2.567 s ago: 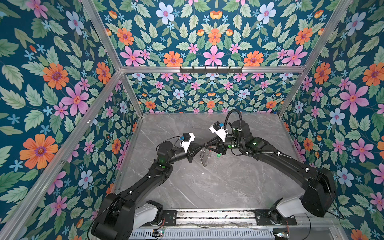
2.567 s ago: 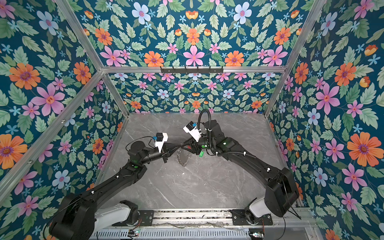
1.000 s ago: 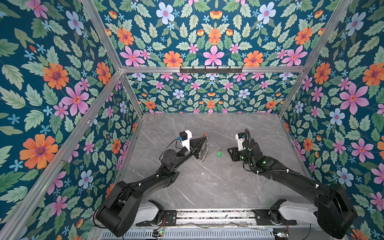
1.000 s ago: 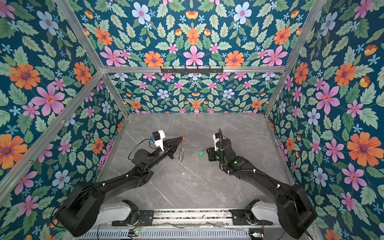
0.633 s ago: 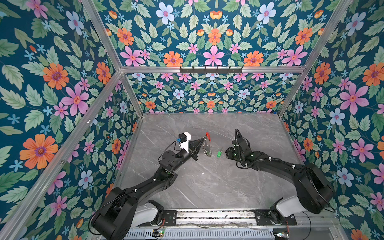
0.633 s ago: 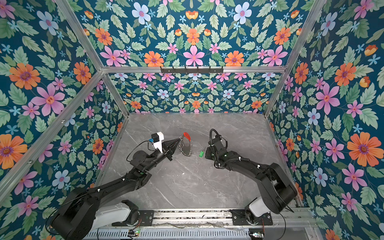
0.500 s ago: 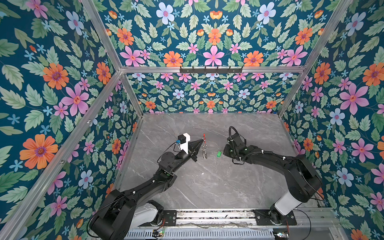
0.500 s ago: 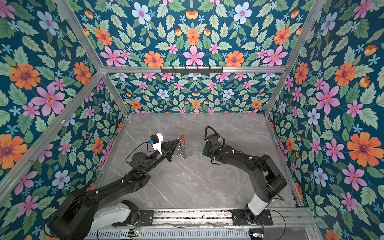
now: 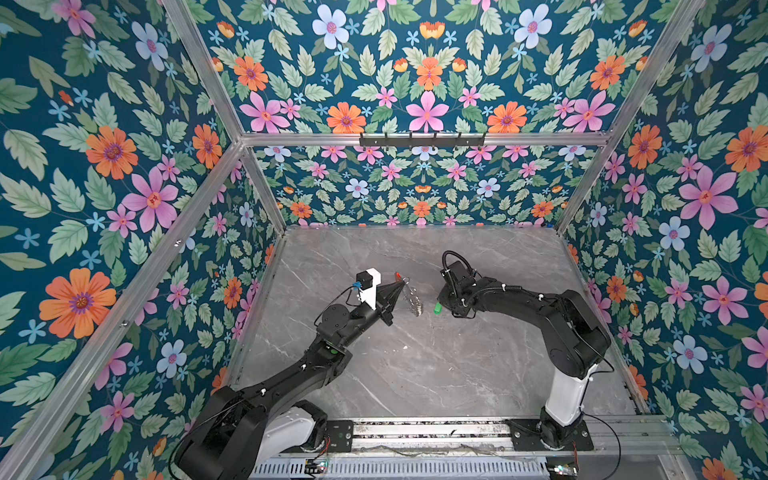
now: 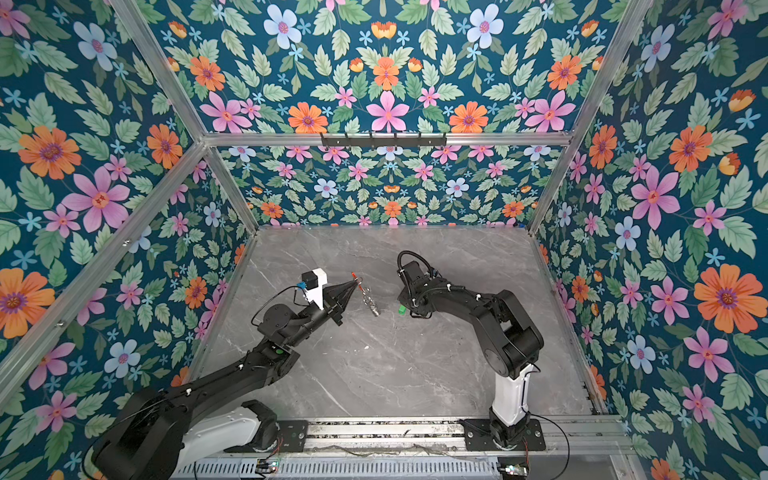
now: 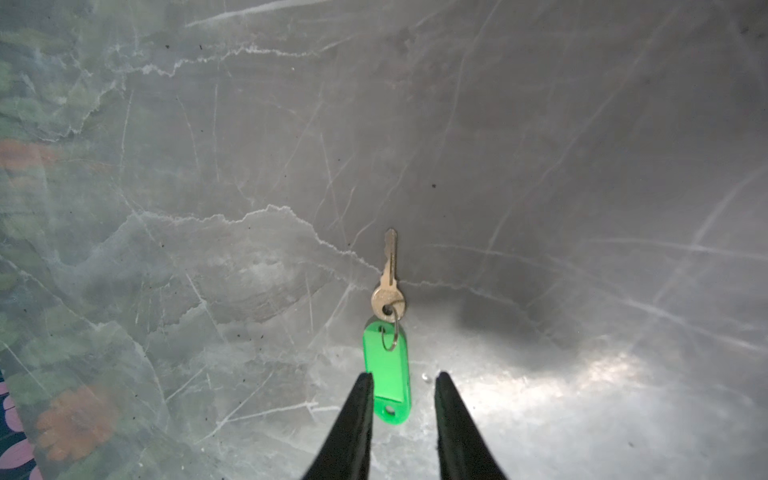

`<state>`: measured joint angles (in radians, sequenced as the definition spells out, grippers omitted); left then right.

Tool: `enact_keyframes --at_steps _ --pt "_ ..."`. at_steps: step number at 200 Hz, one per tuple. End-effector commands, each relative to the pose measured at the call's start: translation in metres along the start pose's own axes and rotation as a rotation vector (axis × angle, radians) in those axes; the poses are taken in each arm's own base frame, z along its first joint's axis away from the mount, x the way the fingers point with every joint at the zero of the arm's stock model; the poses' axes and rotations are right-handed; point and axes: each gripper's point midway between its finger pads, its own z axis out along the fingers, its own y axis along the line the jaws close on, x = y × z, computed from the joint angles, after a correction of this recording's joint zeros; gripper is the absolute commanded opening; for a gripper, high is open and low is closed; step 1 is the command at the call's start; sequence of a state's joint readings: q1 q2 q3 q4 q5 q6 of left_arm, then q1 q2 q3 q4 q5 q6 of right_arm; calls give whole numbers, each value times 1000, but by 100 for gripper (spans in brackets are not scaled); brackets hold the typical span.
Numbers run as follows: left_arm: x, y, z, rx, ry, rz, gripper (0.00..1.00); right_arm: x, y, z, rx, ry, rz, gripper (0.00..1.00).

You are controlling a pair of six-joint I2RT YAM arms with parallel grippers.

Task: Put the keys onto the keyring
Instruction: 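Lower the right gripper onto the green-tagged key and close on it, then lift the green-tagged key with the right gripper toward the left-held plate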

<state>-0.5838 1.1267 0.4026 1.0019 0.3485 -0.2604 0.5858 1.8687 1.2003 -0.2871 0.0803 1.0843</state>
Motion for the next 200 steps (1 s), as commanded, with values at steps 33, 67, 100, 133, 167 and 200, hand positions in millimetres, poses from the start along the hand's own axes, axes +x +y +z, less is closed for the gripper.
enact_keyframes --at_steps 33,67,100,133,167,200 --pt "-13 -4 1 17 -44 15 0 -3 -4 7 36 -11 61 24" --pt "-11 -3 1 15 -38 9 0 -5 -6 18 46 13 81 21" --pt "-10 -3 0 14 -38 5 0 -7 -4 21 49 19 70 20" --pt "-9 -2 0 9 -36 10 0 -6 1 20 35 31 70 20" --pt "-9 -2 0 9 -33 15 0 -5 0 23 38 38 77 19" --pt "-10 -3 0 9 -32 23 0 -1 1 27 33 54 85 16"
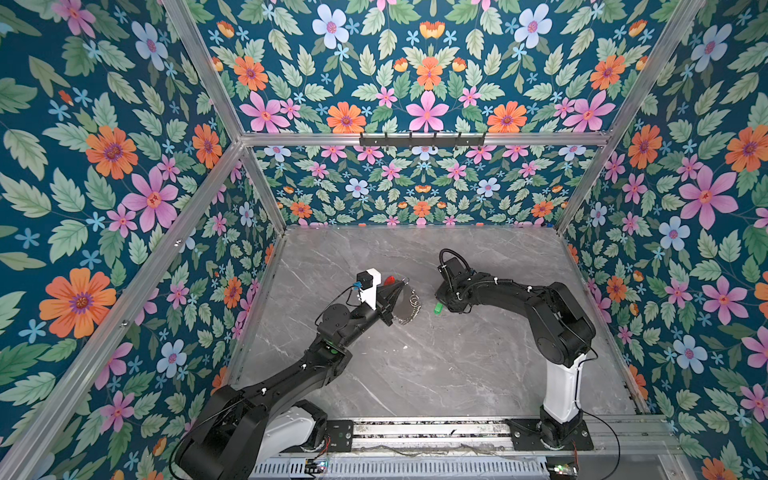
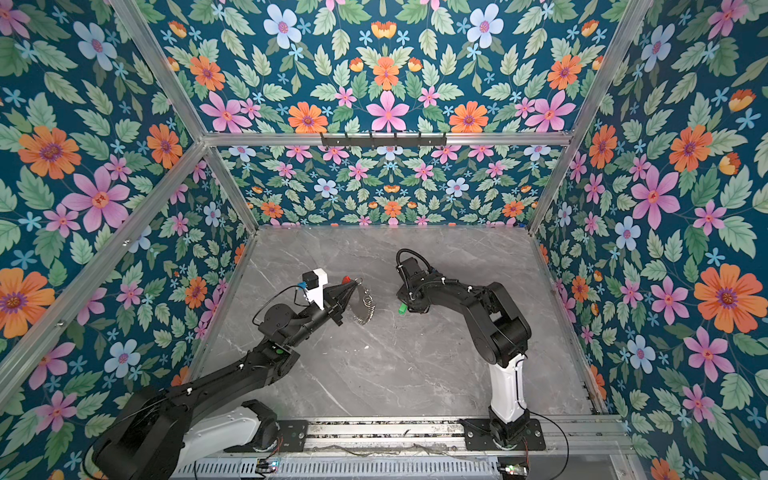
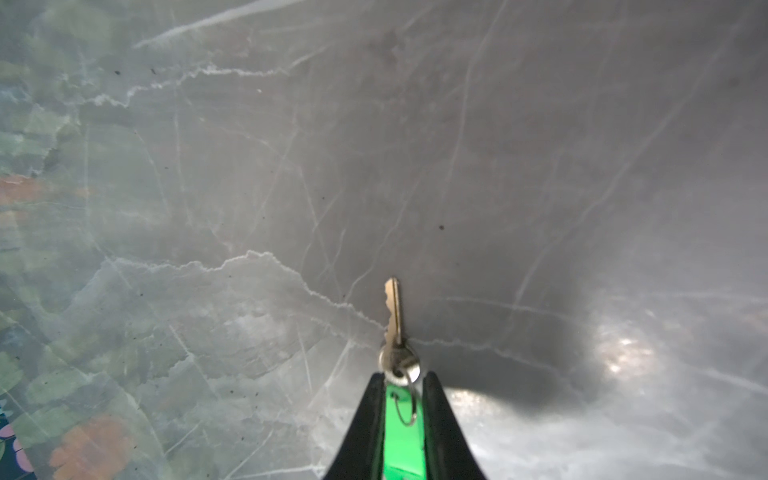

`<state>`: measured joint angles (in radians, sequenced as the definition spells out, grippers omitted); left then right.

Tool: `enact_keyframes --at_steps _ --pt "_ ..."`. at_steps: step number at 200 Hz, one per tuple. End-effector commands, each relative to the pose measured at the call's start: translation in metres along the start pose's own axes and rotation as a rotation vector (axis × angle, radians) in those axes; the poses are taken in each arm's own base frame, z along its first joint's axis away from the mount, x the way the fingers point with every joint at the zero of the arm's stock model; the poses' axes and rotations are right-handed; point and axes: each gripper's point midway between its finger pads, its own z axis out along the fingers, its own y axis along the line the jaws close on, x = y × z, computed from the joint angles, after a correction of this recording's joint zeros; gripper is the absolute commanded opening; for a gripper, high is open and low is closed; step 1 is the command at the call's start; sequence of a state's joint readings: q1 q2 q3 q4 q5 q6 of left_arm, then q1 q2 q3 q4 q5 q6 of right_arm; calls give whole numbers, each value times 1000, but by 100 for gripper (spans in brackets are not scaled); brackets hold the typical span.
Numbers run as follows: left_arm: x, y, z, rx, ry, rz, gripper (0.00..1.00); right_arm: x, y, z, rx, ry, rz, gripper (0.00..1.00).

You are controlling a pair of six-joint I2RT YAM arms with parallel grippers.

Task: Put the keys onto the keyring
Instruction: 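Lift the green-tagged key with the right gripper toward the left-held plate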

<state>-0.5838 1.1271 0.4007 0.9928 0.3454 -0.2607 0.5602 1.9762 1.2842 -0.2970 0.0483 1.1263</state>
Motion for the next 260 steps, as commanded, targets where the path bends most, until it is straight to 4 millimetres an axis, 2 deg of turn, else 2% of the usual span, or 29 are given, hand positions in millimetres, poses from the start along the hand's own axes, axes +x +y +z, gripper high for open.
enact_keyframes --at_steps 1,49,86,115,144,147,165,199,236,260 --pt "-13 -4 0 14 -41 26 0 5 -2 2 10 22 23 16" --pt "-12 -3 1 12 -34 29 0 3 -2 0 16 10 30 0" --pt "-13 -3 3 13 -33 26 0 -2 3 -15 -2 -10 -13 0" --pt "-20 -3 7 6 -34 48 0 -12 11 -51 -45 -60 -229 0" --pt "-24 2 15 -16 6 98 0 -24 2 -91 -27 -195 -580 0" --pt "-23 2 16 -17 13 105 0 -27 6 -104 -51 -223 -609 0" --pt "-22 3 19 -19 55 133 0 -27 11 -138 -135 -289 -750 0" --pt "-9 14 9 -88 129 185 0 4 42 -202 -532 -254 -836 0" --pt "4 33 -5 -193 134 236 0 31 50 -224 -703 -166 -895 0" --pt "13 31 -3 -167 134 196 0 44 53 -237 -779 -93 -862 0"
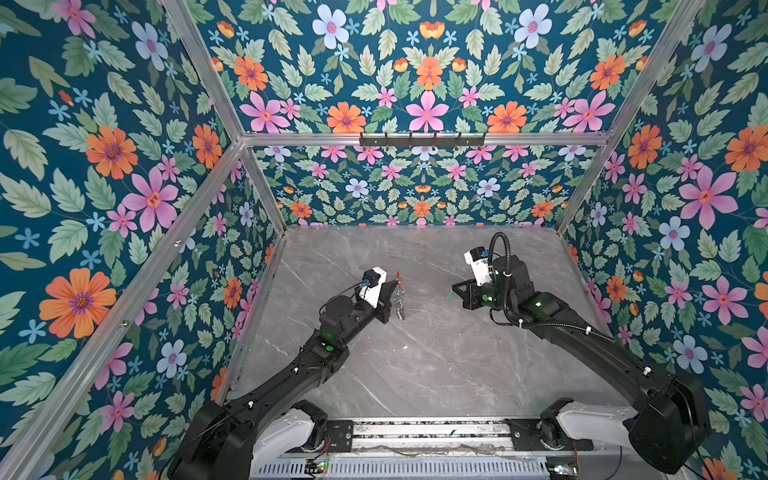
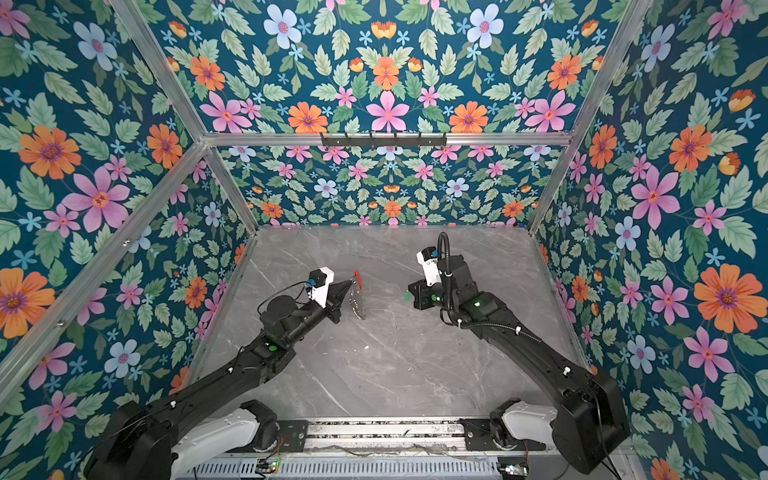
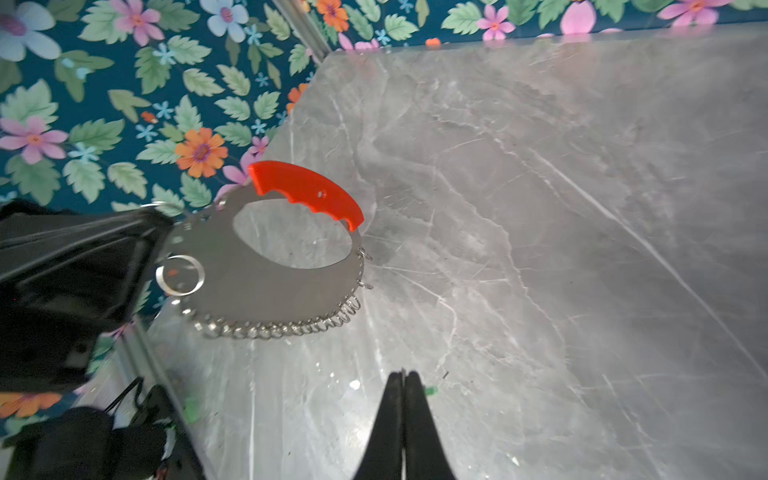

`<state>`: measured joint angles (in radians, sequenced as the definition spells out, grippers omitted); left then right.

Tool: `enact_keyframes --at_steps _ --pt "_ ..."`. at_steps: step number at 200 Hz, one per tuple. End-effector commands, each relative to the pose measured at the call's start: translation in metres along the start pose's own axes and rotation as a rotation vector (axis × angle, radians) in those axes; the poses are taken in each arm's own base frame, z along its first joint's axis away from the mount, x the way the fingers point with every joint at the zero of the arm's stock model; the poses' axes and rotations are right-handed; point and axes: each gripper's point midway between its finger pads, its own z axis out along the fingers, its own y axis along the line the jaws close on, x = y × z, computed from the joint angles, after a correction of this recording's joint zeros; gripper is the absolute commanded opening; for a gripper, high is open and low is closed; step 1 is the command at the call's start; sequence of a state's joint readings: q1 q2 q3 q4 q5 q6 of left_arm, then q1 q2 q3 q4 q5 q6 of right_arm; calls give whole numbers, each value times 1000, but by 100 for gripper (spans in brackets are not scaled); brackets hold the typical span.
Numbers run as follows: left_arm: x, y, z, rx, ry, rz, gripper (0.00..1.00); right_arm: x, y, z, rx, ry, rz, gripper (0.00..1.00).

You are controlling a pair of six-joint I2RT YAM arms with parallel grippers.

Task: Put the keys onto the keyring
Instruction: 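Lift the green-tagged key with the right gripper toward the left-held plate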

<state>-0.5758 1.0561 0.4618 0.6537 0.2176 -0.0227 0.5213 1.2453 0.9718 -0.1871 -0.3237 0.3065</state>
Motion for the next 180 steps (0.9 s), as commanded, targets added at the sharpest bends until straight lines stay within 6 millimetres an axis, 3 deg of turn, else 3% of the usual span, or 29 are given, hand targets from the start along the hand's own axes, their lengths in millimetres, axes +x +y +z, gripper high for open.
enact_keyframes --at_steps 1,43,86,128,180 --pt "-7 2 2 -6 -44 -3 0 -3 33 -9 -172 4 -3 0" --pt "2 -13 13 94 -80 -34 0 1 66 -19 -379 -2 54 0" --pt "19 -11 17 94 -109 -138 0 11 64 -6 -328 21 90 0" --pt "38 -14 5 103 -136 -164 0 21 64 10 -274 81 88 0" --pt "51 -28 7 192 -121 -232 0 17 63 31 -271 128 75 0"
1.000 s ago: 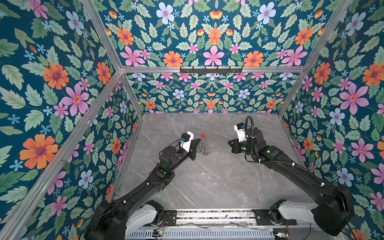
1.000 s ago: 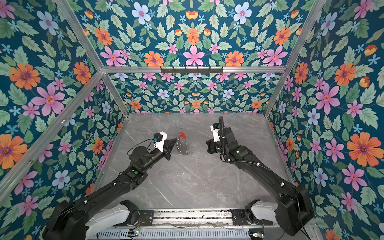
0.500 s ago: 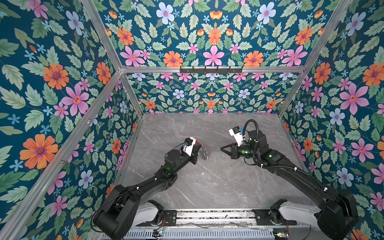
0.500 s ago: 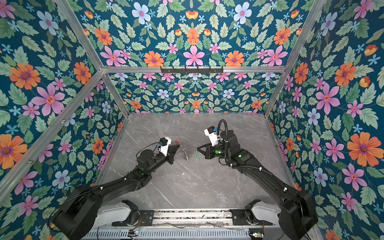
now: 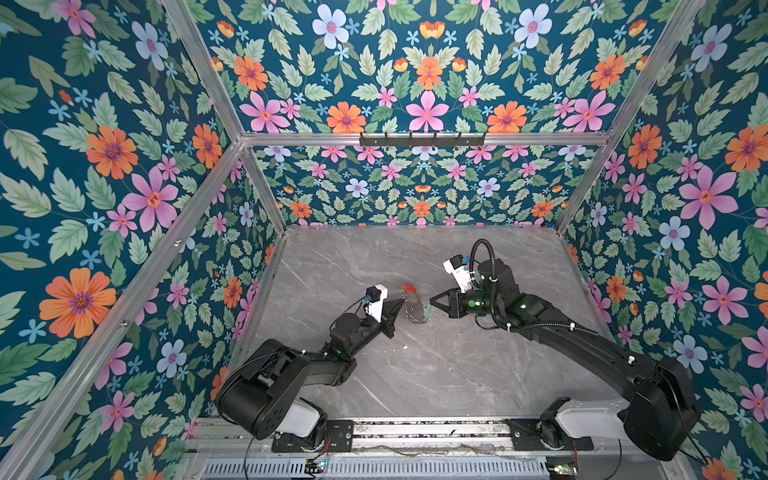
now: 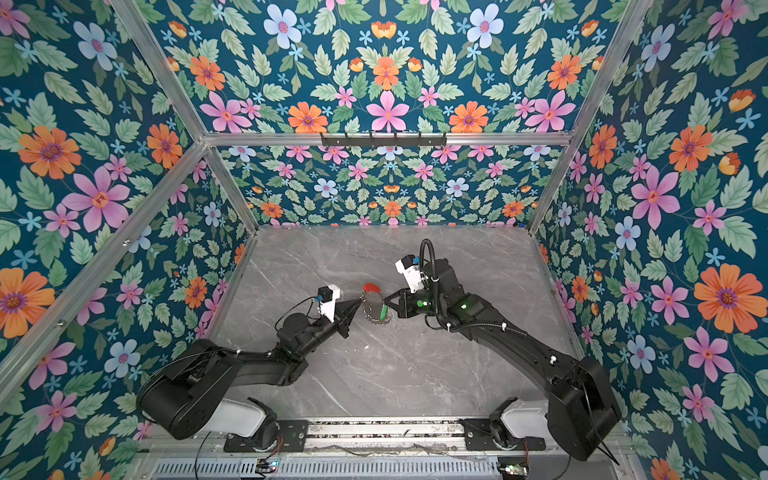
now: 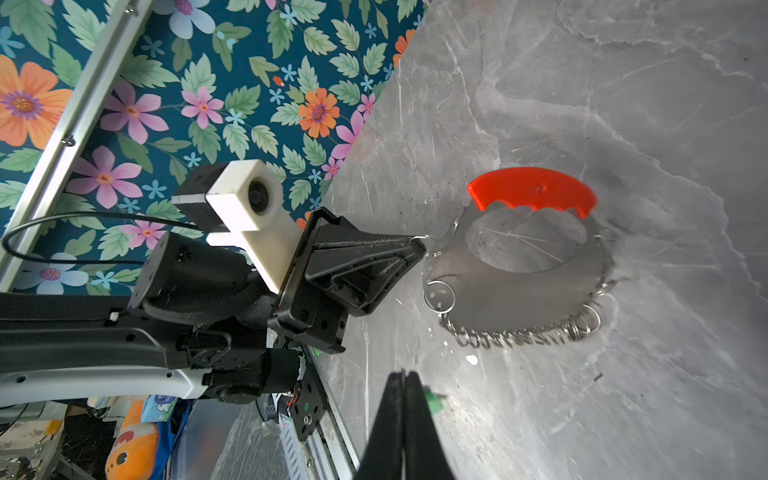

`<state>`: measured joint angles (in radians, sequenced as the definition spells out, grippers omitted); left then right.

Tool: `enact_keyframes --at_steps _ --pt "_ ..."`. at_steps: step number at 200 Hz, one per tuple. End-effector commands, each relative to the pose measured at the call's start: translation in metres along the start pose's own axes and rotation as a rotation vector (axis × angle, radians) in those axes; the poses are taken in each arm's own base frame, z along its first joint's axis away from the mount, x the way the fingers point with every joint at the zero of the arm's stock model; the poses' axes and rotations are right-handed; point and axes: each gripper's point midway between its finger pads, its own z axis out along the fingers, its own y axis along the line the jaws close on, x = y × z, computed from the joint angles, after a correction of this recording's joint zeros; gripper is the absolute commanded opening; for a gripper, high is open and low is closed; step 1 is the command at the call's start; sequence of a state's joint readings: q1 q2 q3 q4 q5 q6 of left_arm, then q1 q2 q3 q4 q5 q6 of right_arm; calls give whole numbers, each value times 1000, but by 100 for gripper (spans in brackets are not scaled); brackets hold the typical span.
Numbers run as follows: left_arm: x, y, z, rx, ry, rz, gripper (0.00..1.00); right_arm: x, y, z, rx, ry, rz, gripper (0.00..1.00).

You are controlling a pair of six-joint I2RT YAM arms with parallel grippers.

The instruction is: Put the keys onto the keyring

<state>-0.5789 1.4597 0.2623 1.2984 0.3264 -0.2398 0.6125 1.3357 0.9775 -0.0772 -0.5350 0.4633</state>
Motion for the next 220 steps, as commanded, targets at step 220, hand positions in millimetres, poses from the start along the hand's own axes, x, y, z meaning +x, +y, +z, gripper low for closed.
enact_keyframes --at_steps 220 --pt "-28 -19 -10 87 -115 -3 0 -2 16 59 -158 149 -2 0"
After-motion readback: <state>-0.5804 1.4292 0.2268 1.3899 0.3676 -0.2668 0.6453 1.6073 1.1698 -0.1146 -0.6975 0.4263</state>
